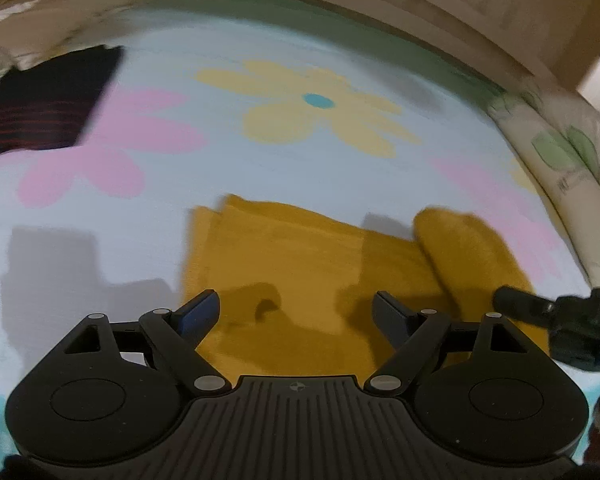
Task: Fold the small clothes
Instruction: 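Lift the held edge with the right gripper and fold it over, then release the folded edge and move the open right gripper back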
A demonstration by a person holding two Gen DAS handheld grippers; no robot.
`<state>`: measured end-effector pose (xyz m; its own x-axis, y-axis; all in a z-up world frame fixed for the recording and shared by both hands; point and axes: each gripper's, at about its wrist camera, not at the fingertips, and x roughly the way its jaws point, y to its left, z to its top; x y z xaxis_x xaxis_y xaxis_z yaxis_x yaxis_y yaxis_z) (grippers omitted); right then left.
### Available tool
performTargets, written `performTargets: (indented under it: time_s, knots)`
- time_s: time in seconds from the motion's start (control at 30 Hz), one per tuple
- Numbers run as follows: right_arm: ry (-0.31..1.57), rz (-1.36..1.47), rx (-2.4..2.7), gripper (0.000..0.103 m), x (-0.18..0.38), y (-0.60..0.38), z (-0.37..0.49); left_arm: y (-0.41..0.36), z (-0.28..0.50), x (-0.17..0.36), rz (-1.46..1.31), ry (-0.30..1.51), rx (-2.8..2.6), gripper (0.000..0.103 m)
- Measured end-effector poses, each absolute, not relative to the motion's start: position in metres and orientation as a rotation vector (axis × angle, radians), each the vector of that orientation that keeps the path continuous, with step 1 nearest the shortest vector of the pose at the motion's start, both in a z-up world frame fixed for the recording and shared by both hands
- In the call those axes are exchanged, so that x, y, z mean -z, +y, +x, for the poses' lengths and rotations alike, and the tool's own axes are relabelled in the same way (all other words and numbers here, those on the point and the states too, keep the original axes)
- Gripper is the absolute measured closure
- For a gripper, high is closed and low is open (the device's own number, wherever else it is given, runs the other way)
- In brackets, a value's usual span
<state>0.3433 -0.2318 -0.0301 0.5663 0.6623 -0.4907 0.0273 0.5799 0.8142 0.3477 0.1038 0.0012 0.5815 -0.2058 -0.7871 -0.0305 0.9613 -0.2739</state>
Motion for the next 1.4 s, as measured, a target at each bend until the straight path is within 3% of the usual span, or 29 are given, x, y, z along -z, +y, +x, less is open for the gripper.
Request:
performTargets:
  time_s: [0.47, 0.57, 0.6, 0.63, 0.93, 1.17, 1.4]
  knots:
    - [0.907, 0.887, -0.503, 0.077, 0.037, -0.157, 0.355, 0.17, 0.339, 0.002, -0.359, 0.949, 0.003, 0.02]
    - [0.938, 0.82, -0.498, 0.062, 0.045, -0.137, 0.359, 0.176, 0.338, 0.004, -0.376, 0.955, 0.0, 0.02]
    - [0.952, 0.816, -0.535, 0.047, 0.047, -0.133, 0.36, 0.178, 0.338, 0.004, -0.382, 0.953, -0.002, 0.02]
    - [0.957, 0.818, -0.575, 0.04, 0.047, -0.129, 0.36, 0.18, 0.338, 0.004, -0.385, 0.951, -0.003, 0.02]
    - [0.851, 0.749, -0.575, 0.039, 0.011, -0.166, 0.345, 0.167, 0.338, -0.002, -0.362, 0.934, 0.044, 0.02]
    - [0.932, 0.51, -0.504, 0.039, 0.011, -0.185, 0.326, 0.133, 0.346, 0.003, -0.318, 0.959, 0.157, 0.02]
    - [1.018, 0.272, -0.681, 0.039, 0.028, -0.13, 0.294, 0.122, 0.354, 0.021, -0.322, 1.015, 0.184, 0.02]
